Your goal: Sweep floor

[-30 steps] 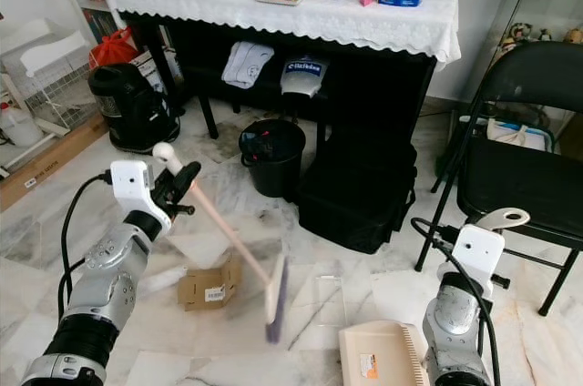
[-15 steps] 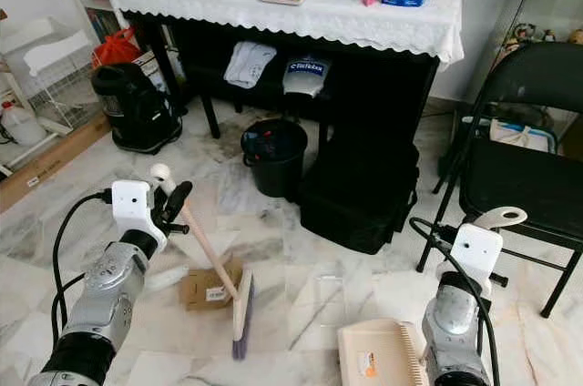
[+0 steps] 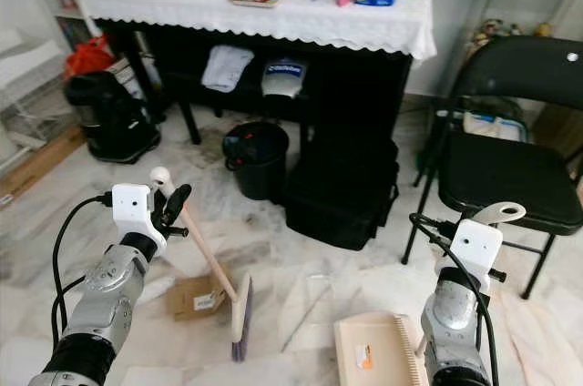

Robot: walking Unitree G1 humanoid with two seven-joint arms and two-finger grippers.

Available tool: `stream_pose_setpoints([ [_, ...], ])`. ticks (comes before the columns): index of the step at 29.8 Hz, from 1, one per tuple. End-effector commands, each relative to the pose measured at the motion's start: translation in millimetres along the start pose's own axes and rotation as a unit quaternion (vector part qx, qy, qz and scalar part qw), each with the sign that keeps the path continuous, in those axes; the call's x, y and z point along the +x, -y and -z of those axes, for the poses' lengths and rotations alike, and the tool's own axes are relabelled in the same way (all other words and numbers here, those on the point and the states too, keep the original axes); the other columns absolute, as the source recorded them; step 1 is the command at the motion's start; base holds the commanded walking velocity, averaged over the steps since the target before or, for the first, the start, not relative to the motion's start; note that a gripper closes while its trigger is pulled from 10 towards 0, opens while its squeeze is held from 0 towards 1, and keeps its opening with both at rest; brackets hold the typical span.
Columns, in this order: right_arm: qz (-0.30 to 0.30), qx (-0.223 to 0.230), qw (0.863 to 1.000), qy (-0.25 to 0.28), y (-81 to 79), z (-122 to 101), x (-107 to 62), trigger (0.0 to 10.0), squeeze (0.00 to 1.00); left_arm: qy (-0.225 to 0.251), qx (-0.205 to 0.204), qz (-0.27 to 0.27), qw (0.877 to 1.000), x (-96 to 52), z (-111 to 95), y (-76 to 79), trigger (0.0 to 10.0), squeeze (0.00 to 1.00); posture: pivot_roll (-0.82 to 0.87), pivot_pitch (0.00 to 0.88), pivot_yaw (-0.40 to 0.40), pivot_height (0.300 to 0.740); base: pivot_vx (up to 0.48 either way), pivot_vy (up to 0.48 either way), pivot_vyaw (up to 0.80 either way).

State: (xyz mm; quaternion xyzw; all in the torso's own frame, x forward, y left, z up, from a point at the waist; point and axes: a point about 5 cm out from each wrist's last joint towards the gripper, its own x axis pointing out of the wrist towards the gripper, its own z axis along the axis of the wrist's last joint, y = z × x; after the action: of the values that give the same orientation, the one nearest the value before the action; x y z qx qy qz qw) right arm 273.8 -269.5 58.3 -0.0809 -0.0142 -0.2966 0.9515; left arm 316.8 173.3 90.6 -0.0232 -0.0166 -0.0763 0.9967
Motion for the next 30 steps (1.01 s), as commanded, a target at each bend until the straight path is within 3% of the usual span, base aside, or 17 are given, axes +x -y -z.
stream_pose_setpoints([
  [1,0.002,0.007,1.0,0.009,-1.1,-5.1,3.2,10.0,0.0,0.024,0.005,-0.002,1.0,4.9,-10.8,-2.5,10.0,0.0,-0.06,0.0,0.049,0.74,0.0,0.0,-0.8],
  [19,0.0,0.007,1.0,0.012,-1.0,-5.9,3.5,10.0,0.0,0.029,0.013,-0.009,0.999,6.2,-13.3,-8.2,10.0,0.0,-0.05,0.0,0.047,0.74,0.0,0.0,-0.8],
  [30,-0.002,0.005,1.0,0.017,-3.4,-7.6,3.6,10.0,0.0,0.032,0.015,-0.013,0.999,8.7,-16.4,-11.4,10.0,0.0,-0.05,0.0,0.05,0.74,0.0,0.0,0.0],
])
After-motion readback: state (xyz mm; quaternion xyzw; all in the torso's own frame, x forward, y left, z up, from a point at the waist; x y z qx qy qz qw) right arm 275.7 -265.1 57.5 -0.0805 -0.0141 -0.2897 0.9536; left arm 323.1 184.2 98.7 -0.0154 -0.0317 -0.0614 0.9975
